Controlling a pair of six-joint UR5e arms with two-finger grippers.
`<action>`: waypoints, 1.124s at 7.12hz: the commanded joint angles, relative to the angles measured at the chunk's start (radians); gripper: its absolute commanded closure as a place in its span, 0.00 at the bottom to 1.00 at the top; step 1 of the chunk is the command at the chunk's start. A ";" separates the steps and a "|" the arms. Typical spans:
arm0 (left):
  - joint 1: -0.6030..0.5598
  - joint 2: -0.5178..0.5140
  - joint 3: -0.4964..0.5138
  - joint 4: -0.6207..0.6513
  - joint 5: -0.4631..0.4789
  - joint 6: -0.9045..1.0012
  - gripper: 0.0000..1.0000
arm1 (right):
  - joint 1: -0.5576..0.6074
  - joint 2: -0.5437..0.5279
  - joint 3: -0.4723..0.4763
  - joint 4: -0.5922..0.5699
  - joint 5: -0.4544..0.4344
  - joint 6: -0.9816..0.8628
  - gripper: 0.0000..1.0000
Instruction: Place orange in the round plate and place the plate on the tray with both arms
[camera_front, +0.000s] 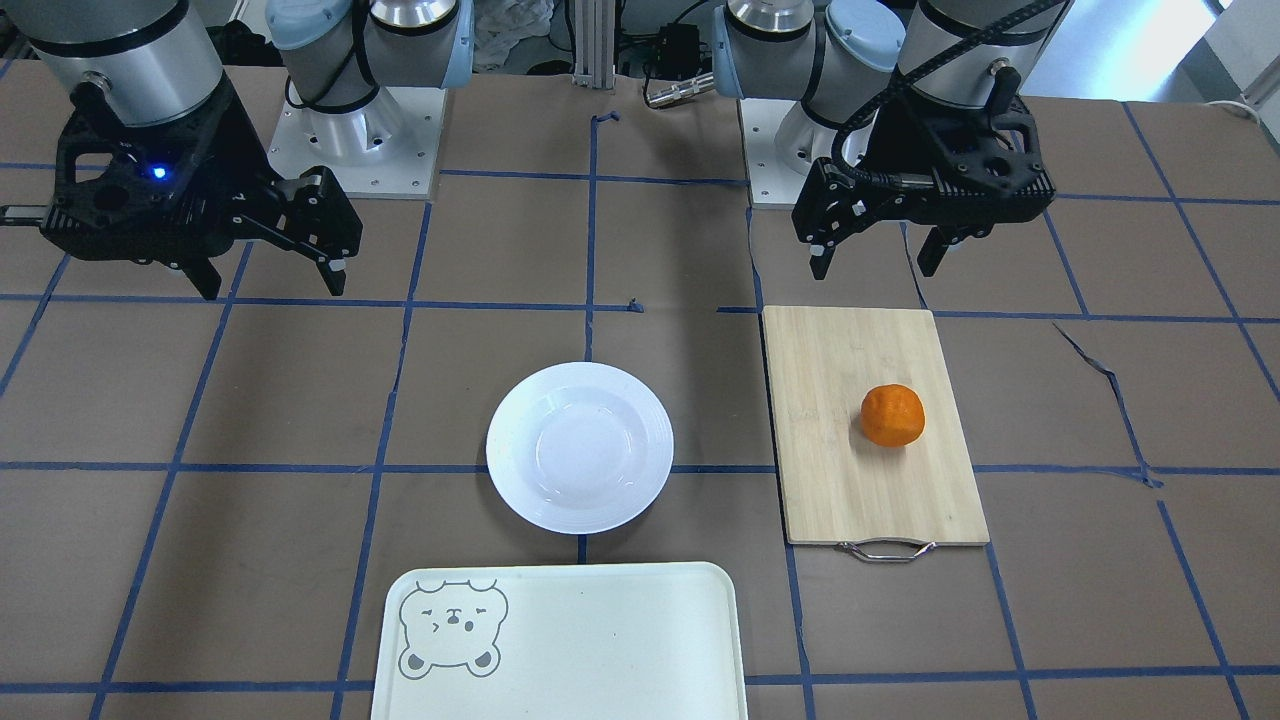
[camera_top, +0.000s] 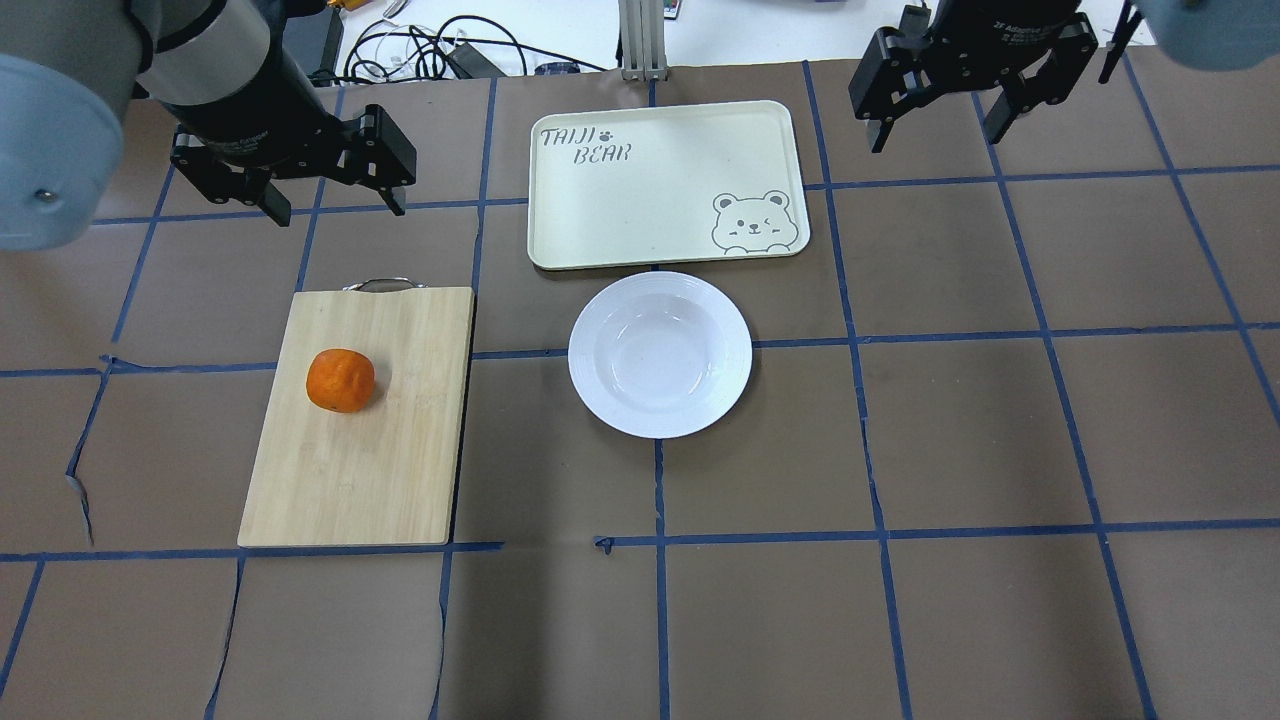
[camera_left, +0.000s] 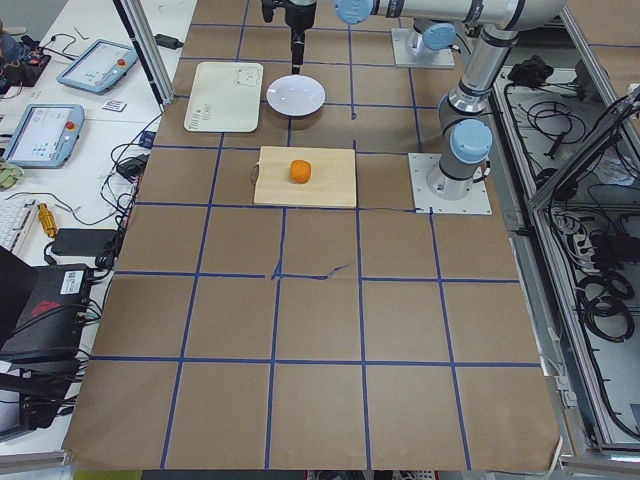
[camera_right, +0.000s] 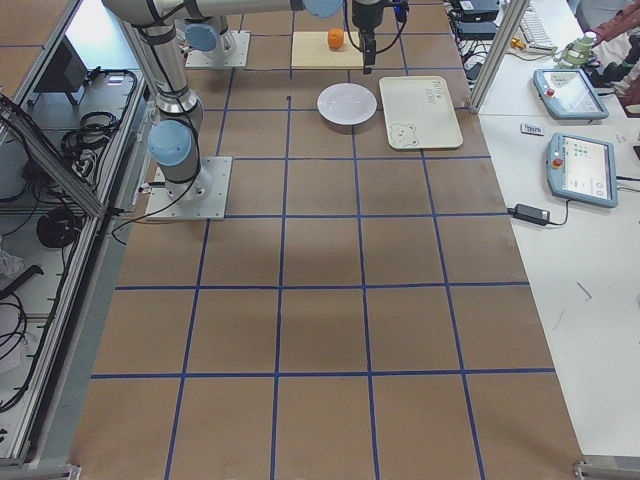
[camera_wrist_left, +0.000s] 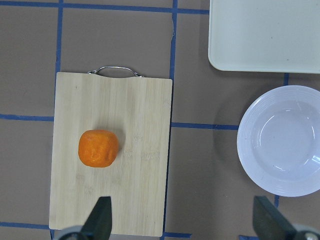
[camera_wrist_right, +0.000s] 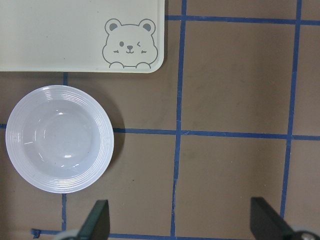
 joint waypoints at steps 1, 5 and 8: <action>0.001 -0.002 -0.001 0.000 0.005 0.032 0.00 | -0.002 0.001 0.002 -0.006 0.000 -0.002 0.00; 0.099 -0.073 -0.170 0.003 0.012 0.081 0.00 | -0.004 0.001 0.004 -0.006 0.000 0.000 0.00; 0.232 -0.174 -0.362 0.222 0.117 0.231 0.00 | -0.002 0.000 0.004 -0.002 0.000 -0.003 0.00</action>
